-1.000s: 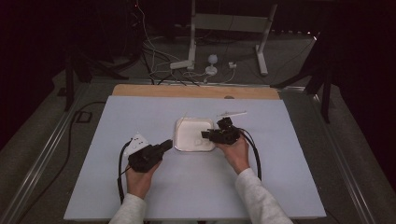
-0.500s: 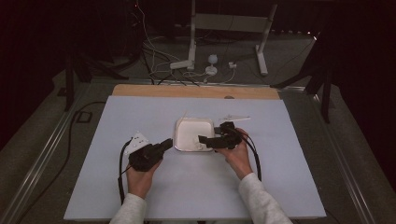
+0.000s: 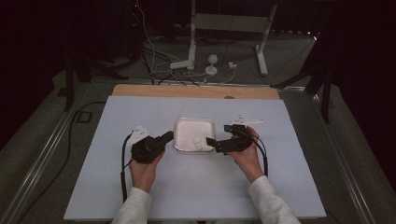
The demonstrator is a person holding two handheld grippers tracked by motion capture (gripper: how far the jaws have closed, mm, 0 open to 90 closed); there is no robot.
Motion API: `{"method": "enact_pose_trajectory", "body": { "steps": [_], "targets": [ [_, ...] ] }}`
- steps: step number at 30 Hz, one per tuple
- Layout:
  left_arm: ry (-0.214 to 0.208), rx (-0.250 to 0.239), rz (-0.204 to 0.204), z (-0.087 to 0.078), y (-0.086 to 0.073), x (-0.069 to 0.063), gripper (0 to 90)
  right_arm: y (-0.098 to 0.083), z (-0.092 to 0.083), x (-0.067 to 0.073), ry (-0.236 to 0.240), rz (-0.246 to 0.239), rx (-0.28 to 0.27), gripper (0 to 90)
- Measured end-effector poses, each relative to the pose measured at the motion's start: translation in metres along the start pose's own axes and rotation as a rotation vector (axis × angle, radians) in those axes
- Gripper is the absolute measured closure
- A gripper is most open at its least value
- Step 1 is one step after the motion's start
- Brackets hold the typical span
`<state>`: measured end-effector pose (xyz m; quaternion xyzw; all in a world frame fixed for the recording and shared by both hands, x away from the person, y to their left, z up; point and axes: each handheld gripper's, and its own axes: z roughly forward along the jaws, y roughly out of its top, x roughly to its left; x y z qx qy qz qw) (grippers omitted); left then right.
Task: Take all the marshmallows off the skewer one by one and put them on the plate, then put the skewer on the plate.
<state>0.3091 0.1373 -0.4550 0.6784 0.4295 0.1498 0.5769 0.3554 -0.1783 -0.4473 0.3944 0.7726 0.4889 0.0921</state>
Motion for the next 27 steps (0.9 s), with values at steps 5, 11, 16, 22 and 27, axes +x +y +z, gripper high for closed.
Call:
{"method": "enact_pose_trajectory", "body": {
  "steps": [5,11,16,22,27],
  "targets": [
    [0.019,0.01,-0.018,0.007,0.002,0.0,89.9,-0.004,-0.011,-0.002,0.0,-0.005,-0.017,0.0],
    [0.028,0.01,-0.019,0.017,0.007,-0.004,89.9,-0.007,-0.028,-0.003,-0.014,-0.021,-0.042,0.0],
    [0.035,0.016,-0.015,0.025,0.009,-0.006,89.9,-0.012,-0.039,-0.004,-0.021,-0.042,-0.05,0.0],
    [0.058,0.025,-0.025,0.035,0.009,-0.004,89.8,-0.019,-0.054,-0.007,-0.021,-0.043,-0.074,0.0],
    [0.071,0.038,-0.029,0.044,0.009,-0.004,89.7,-0.033,-0.071,-0.014,-0.031,-0.024,-0.092,0.0]
  ]
}}
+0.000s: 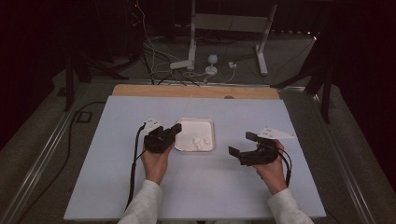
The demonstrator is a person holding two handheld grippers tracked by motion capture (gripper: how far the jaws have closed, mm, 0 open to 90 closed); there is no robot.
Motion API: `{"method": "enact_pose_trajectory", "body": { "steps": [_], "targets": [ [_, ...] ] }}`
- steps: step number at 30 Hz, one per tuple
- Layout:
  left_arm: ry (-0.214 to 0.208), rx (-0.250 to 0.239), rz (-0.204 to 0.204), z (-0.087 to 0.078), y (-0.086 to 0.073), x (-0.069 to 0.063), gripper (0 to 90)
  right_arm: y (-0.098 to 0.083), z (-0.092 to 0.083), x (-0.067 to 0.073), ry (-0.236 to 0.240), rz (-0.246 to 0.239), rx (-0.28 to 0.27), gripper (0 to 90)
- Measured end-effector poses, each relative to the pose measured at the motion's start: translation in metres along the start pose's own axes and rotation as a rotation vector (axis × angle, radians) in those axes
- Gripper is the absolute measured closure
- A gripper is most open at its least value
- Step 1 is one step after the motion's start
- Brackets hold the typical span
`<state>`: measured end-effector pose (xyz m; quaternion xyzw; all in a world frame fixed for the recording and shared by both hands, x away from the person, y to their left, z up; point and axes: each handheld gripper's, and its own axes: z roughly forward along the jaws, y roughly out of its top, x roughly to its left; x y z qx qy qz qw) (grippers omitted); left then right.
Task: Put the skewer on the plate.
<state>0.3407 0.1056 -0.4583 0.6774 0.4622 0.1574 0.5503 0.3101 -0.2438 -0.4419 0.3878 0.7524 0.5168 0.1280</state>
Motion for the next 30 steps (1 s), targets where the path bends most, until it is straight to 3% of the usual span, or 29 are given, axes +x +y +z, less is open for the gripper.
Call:
{"method": "enact_pose_trajectory", "body": {
  "steps": [13,21,30],
  "targets": [
    [0.035,0.037,-0.007,0.021,-0.005,0.001,89.7,-0.026,-0.038,-0.017,-0.052,0.023,-0.035,0.0],
    [0.065,0.064,-0.016,0.034,-0.012,-0.001,89.7,-0.029,-0.049,-0.023,-0.071,0.049,-0.053,0.0],
    [0.096,0.105,-0.02,0.046,-0.02,-0.001,89.4,-0.029,-0.052,-0.023,-0.069,0.042,-0.062,0.0]
  ]
}}
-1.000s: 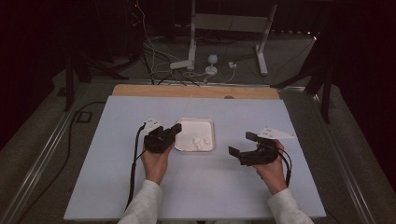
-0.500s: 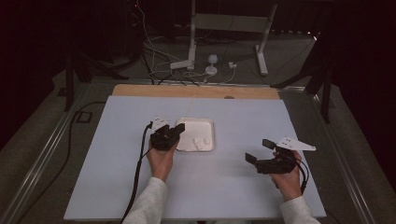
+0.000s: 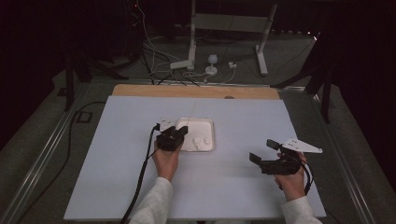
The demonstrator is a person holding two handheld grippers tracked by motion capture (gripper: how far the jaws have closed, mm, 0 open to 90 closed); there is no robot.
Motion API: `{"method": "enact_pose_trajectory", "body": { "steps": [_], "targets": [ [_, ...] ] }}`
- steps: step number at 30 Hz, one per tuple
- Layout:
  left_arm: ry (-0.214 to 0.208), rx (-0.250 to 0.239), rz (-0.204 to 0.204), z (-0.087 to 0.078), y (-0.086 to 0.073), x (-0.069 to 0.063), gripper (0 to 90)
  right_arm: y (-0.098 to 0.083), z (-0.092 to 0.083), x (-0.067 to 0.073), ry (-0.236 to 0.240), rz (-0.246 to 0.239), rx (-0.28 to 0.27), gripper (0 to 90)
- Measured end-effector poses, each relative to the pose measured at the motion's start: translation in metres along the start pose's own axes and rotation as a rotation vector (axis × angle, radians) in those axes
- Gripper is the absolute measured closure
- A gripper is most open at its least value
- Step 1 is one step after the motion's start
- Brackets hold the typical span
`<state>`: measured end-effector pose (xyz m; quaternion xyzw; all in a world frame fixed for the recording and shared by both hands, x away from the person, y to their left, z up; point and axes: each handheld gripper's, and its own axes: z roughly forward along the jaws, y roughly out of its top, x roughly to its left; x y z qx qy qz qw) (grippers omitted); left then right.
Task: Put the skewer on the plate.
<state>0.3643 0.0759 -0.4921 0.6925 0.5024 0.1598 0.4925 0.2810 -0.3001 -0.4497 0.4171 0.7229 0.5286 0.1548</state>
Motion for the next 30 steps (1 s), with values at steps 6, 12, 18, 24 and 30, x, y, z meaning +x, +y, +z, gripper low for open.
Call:
{"method": "enact_pose_trajectory", "body": {
  "steps": [6,12,18,24,30],
  "targets": [
    [0.026,0.042,-0.014,0.009,-0.009,0.002,89.4,-0.001,0.0,-0.001,-0.003,-0.001,0.001,0.0],
    [0.057,0.092,-0.03,0.016,-0.018,0.007,89.2,-0.001,0.0,0.0,-0.001,0.0,-0.002,0.0],
    [0.078,0.117,-0.051,0.022,-0.022,0.007,89.2,-0.002,0.001,-0.001,-0.001,0.0,0.0,0.0],
    [0.052,0.109,-0.069,0.021,-0.023,0.004,69.4,-0.002,0.001,-0.001,-0.003,-0.001,0.001,0.0],
    [0.0,0.065,-0.069,0.014,-0.021,0.002,44.9,-0.003,0.001,-0.001,-0.004,0.0,0.004,0.0]
  ]
}}
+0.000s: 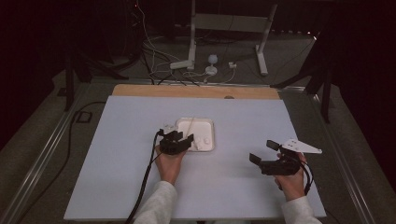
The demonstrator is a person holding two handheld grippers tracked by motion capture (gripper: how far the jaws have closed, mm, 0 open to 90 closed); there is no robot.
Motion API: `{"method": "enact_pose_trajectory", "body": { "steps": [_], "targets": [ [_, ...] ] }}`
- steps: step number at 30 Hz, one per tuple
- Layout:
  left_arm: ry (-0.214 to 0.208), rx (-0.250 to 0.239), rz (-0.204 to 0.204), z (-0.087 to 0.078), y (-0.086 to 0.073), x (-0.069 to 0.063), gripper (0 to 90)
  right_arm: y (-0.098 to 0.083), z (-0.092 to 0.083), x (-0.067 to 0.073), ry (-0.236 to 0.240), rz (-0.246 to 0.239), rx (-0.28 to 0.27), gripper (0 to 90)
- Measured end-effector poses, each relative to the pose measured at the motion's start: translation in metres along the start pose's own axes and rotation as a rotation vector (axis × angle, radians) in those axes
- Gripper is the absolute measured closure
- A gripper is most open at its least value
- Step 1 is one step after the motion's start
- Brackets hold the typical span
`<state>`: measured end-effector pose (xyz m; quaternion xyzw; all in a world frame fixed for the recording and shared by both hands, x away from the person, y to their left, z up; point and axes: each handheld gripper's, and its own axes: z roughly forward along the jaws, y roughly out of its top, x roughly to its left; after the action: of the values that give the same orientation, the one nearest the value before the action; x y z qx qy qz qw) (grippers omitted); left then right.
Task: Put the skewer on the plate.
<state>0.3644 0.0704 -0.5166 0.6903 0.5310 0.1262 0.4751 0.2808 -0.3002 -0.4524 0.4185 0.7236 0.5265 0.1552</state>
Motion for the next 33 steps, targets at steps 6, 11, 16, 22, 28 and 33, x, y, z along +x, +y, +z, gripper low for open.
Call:
{"method": "enact_pose_trajectory", "body": {
  "steps": [6,11,16,22,28,33],
  "targets": [
    [-0.042,-0.018,0.028,-0.013,0.005,0.001,21.9,-0.001,0.001,0.001,0.0,-0.003,0.003,0.0],
    [-0.083,-0.057,0.054,-0.035,0.012,0.002,14.1,-0.002,0.001,0.002,0.002,-0.003,0.003,0.0],
    [-0.136,-0.077,0.07,-0.057,0.017,0.005,1.7,-0.002,0.002,0.004,0.008,-0.008,0.002,0.0],
    [-0.122,-0.141,0.136,-0.087,0.02,0.008,0.6,-0.003,0.004,0.009,0.016,-0.018,0.0,0.0],
    [-0.104,-0.18,0.176,-0.11,0.02,0.016,0.6,-0.004,0.004,0.011,0.018,-0.031,-0.001,0.0],
    [-0.082,-0.212,0.207,-0.129,0.016,0.023,0.6,-0.004,0.003,0.013,0.017,-0.041,-0.015,0.0]
  ]
}}
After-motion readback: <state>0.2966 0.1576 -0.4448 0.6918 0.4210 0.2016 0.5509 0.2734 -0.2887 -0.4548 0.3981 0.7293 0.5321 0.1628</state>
